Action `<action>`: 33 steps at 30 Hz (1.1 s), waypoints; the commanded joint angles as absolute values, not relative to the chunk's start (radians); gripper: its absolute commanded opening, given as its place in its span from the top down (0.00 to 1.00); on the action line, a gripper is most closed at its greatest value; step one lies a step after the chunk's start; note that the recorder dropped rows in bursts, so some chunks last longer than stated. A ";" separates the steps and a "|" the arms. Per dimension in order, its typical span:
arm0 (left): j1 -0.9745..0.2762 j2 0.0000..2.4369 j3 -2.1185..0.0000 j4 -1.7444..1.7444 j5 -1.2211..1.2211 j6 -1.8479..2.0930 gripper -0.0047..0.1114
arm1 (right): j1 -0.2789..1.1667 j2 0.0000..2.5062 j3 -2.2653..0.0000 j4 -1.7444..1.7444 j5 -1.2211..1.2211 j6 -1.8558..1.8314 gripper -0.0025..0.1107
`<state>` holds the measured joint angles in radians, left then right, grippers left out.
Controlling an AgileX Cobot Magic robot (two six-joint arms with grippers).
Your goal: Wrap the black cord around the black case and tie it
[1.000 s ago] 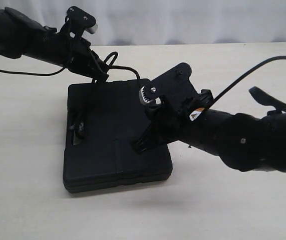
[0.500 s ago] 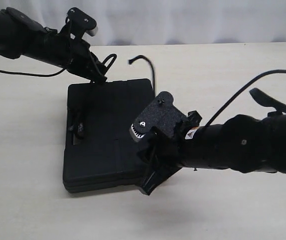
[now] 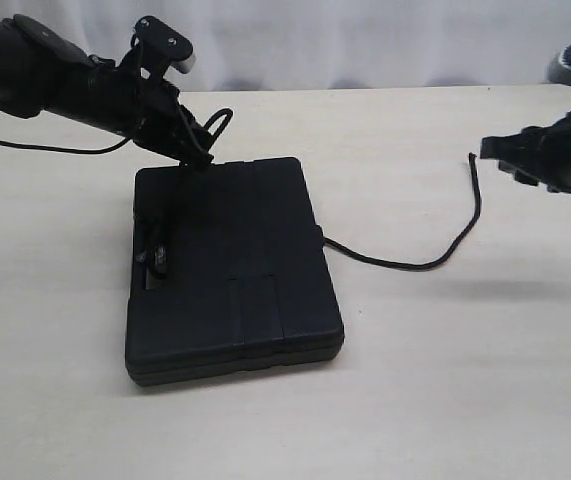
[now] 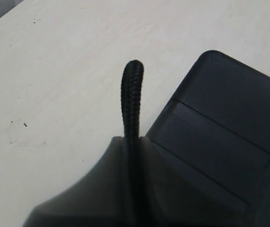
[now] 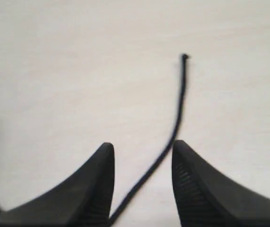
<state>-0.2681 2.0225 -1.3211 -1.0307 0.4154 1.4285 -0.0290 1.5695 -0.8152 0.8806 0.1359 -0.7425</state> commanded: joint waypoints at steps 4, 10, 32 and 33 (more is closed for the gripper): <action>-0.268 2.024 -1.328 -1.033 0.415 1.417 0.96 | -0.102 1.888 -1.101 0.821 0.371 -0.724 0.64; -0.268 2.024 -1.328 -1.033 0.415 1.417 0.96 | -0.093 2.039 -1.250 0.553 0.373 -0.455 0.64; -0.268 2.024 -1.328 -1.033 0.415 1.416 0.96 | 0.026 2.198 -1.313 0.299 0.441 -0.361 0.94; -0.268 2.024 -1.328 -1.033 0.415 1.416 0.96 | 0.033 2.191 -1.311 0.299 0.439 -0.363 0.94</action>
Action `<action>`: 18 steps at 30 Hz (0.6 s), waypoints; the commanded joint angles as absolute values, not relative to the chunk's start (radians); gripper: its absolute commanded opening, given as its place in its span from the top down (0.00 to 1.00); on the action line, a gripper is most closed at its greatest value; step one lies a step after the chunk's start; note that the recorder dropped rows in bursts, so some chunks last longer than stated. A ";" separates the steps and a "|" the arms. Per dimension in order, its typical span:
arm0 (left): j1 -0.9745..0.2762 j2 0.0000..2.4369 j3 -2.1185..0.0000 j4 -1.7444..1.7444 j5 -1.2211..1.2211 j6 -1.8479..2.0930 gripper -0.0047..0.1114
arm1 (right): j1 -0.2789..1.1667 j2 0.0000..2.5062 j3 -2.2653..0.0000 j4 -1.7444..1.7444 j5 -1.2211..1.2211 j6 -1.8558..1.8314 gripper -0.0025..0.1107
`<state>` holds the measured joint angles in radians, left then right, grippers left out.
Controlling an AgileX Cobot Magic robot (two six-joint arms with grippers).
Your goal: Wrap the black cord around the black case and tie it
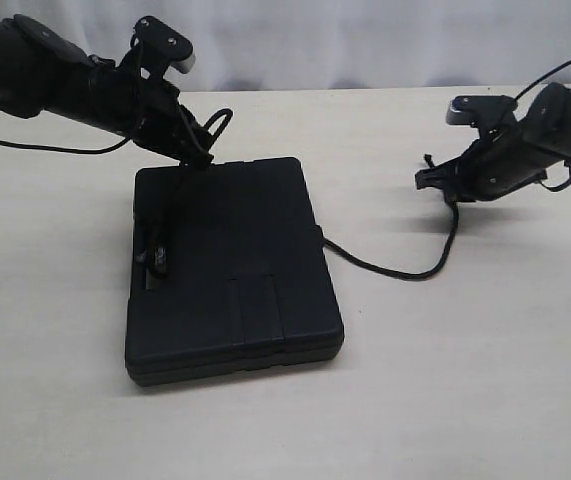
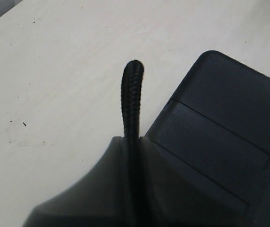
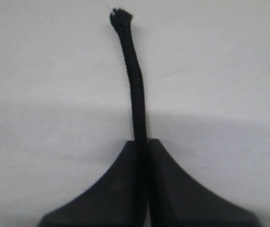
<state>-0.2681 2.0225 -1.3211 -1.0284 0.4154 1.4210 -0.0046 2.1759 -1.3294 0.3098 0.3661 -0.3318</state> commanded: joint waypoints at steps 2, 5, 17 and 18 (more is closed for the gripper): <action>-0.268 2.024 -1.328 -1.033 0.415 1.416 0.96 | 0.052 2.161 -1.291 0.297 0.414 -0.380 0.94; -0.268 2.024 -1.328 -1.033 0.408 1.416 0.96 | 0.087 2.096 -1.214 0.297 0.318 -0.381 0.94; -0.268 2.024 -1.328 -1.033 0.433 1.483 0.96 | 0.302 1.802 -1.035 0.297 0.161 -0.444 0.94; -0.268 2.024 -1.328 -1.033 0.433 1.489 0.96 | 0.325 1.794 -1.034 0.297 0.166 -0.445 0.94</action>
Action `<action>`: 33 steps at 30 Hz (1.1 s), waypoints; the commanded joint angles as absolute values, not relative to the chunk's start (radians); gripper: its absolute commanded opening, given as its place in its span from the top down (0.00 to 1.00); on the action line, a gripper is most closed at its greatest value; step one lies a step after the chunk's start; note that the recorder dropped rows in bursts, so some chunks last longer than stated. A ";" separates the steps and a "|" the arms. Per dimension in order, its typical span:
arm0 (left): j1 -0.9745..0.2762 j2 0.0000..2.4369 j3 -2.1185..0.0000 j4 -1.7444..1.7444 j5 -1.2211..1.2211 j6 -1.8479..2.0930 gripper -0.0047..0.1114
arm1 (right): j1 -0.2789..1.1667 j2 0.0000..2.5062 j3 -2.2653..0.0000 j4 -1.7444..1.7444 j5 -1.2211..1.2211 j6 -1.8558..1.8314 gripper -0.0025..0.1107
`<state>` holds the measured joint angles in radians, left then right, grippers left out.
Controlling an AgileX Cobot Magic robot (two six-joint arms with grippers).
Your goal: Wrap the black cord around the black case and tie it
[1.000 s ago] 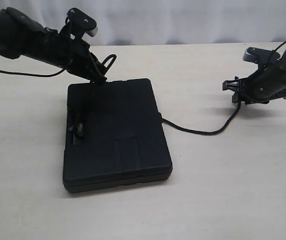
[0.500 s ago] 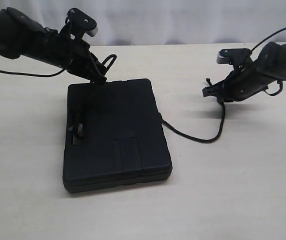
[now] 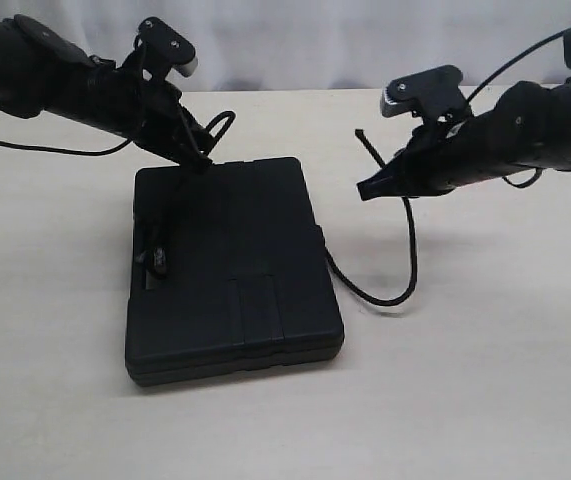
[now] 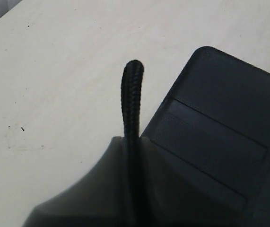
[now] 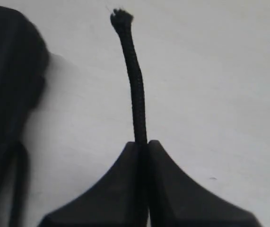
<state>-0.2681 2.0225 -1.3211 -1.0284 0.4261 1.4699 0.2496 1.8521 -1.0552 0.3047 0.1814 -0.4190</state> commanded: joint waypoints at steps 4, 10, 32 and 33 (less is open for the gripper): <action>-0.268 2.024 -1.328 -1.033 0.434 1.491 0.96 | 0.409 1.789 -1.034 0.297 0.169 -0.445 0.94; -0.268 2.024 -1.328 -1.042 0.576 1.655 0.96 | 0.494 1.789 -1.034 0.297 0.129 -0.459 0.94; -0.268 2.024 -1.328 -1.164 0.778 1.861 0.96 | 0.525 1.873 -1.115 0.357 0.102 -0.448 0.94; -0.268 2.024 -1.328 -1.164 0.787 1.863 0.96 | 0.525 1.873 -1.115 0.381 0.086 -0.450 0.94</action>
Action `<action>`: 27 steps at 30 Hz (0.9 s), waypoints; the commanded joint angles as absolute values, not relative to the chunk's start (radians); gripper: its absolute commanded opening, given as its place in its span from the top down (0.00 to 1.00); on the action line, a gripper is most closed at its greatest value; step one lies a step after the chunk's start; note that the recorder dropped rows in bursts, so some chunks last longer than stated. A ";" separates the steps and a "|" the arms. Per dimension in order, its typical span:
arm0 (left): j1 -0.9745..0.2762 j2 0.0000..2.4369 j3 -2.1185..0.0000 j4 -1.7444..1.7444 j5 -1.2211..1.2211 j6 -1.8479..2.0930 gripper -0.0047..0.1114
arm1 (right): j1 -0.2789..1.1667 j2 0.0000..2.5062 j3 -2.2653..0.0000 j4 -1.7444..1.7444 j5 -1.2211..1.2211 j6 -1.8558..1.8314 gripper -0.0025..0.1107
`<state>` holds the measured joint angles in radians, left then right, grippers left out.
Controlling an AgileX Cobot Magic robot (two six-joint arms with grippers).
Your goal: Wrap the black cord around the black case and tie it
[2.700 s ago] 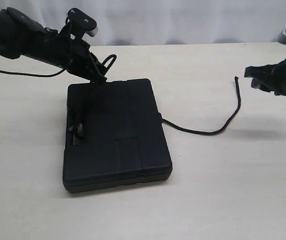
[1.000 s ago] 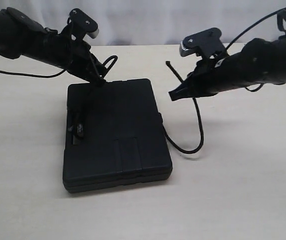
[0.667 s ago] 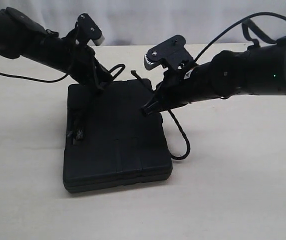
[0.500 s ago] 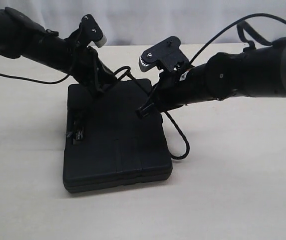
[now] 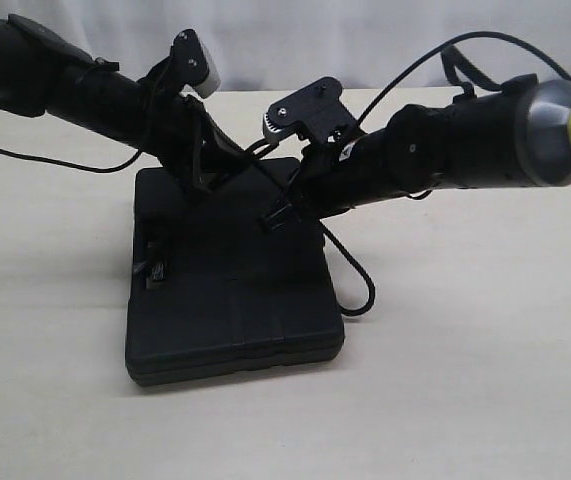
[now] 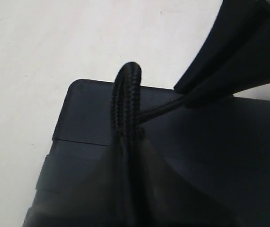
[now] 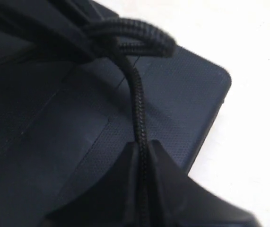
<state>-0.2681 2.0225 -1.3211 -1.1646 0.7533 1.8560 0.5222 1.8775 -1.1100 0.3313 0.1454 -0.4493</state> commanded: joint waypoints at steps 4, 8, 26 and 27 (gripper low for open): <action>-0.268 2.024 -1.328 -1.164 0.773 1.887 0.96 | 0.525 1.864 -1.115 0.381 0.093 -0.455 0.94; -0.268 2.026 -1.328 -1.164 0.700 1.855 0.96 | 0.525 1.856 -1.115 0.381 0.144 -0.455 0.94; -0.268 2.026 -1.297 -1.060 0.623 1.868 0.96 | 0.525 1.855 -1.114 0.381 0.214 -0.380 0.94; -0.268 2.026 -1.297 -1.060 0.633 1.873 0.96 | 0.525 1.855 -1.114 0.381 0.209 -0.380 0.94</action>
